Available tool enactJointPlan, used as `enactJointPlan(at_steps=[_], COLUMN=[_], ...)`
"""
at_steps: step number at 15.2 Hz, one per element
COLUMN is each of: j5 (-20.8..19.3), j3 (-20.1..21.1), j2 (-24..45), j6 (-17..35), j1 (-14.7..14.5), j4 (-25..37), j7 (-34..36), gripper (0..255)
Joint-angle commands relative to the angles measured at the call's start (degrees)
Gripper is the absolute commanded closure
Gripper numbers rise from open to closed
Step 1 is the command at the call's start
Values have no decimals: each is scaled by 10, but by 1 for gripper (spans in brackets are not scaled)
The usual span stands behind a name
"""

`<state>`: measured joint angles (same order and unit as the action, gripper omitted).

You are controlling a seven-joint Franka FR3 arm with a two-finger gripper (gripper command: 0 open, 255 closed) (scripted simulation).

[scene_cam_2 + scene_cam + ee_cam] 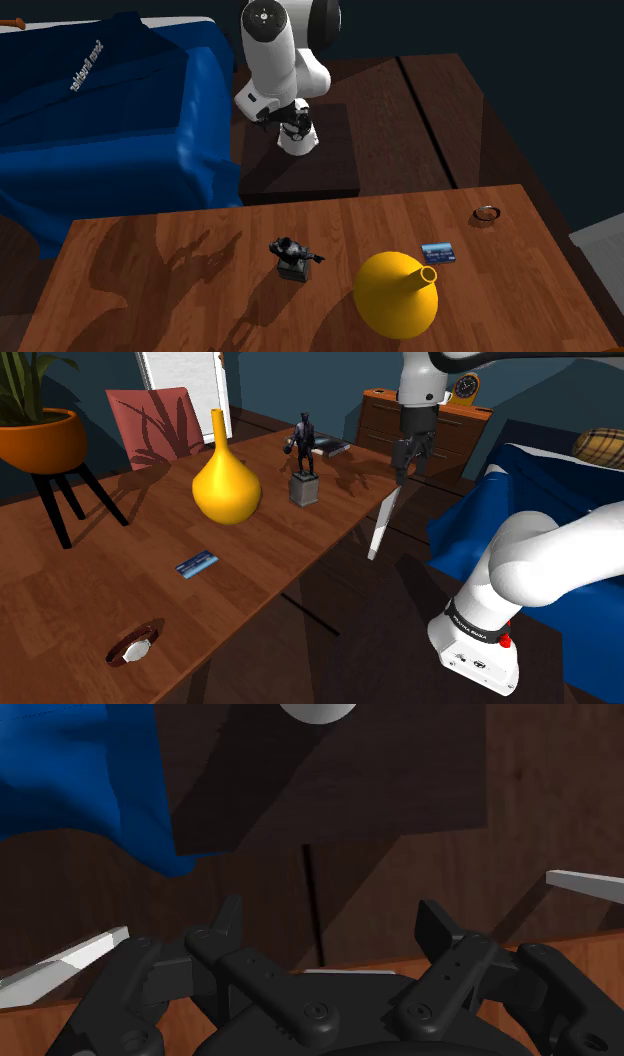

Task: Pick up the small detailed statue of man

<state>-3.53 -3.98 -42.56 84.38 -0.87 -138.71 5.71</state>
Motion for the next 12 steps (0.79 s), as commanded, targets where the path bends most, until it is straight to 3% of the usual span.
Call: enactJointPlan(at_steps=[1,12], j5=[0,46], j3=[0,-15], j2=[0,234], j6=[0,28], j1=[0,-11], j4=[0,232], j7=[0,4], gripper=[0,0])
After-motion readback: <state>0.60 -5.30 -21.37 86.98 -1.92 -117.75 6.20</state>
